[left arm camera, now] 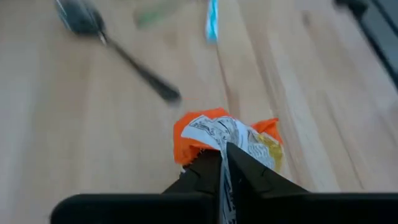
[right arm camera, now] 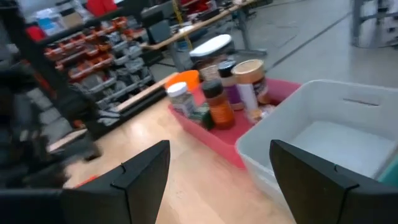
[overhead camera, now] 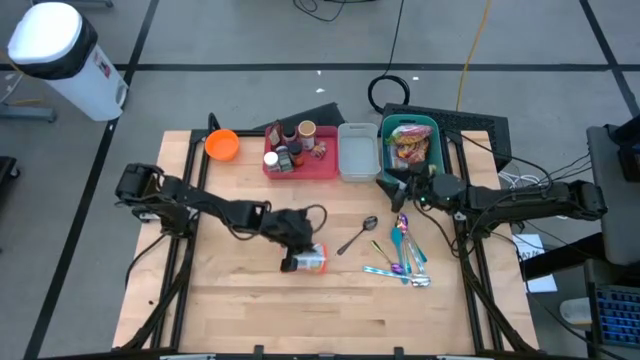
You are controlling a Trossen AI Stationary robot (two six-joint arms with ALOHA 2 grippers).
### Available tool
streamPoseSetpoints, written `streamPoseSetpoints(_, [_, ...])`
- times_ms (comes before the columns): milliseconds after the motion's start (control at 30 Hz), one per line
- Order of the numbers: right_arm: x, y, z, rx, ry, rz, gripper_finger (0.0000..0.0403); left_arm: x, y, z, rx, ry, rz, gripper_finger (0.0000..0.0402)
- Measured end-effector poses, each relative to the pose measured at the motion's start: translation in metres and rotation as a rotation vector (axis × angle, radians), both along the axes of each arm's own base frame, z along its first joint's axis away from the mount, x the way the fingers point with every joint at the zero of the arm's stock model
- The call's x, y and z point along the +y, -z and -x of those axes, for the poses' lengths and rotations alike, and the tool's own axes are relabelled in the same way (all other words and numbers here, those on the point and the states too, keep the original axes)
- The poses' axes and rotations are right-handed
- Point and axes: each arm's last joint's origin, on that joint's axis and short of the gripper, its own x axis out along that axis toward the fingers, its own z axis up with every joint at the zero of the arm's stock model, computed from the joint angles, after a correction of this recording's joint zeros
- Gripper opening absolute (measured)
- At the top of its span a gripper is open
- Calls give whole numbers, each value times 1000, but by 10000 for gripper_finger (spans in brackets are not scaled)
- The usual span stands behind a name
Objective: Pick & Place Food Item
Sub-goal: Put the orange noodle pack into the green bin
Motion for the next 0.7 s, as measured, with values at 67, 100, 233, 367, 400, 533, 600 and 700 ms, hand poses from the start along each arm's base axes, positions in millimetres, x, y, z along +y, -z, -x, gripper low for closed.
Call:
streamPoseSetpoints(67, [1,-1,-1,-10,-23,-2,267,7,-11,-2,-82,-3,-35,29])
streamPoseSetpoints(100, [1,-2,-1,-20,-31,-2,267,11,-17,-2,-117,-8,-60,29])
streamPoseSetpoints(233, [2,-4,-4,-51,-67,-4,267,26,-38,-4,-271,-67,-204,13])
streamPoseSetpoints(367, [4,-3,-11,-85,-116,-17,267,39,-51,-7,-392,-122,-307,6])
streamPoseSetpoints(400, [5,-2,-13,-92,-135,-22,267,41,-54,-7,-416,-128,-317,10])
streamPoseSetpoints(533, [9,2,-25,-117,-184,-21,267,47,-57,-8,-450,-142,-335,23])
streamPoseSetpoints(600, [10,6,-32,-123,-218,-25,267,49,-57,-8,-445,-147,-336,22])
streamPoseSetpoints(700, [11,6,-46,-115,-279,-58,267,51,-56,-8,-434,-152,-337,10])
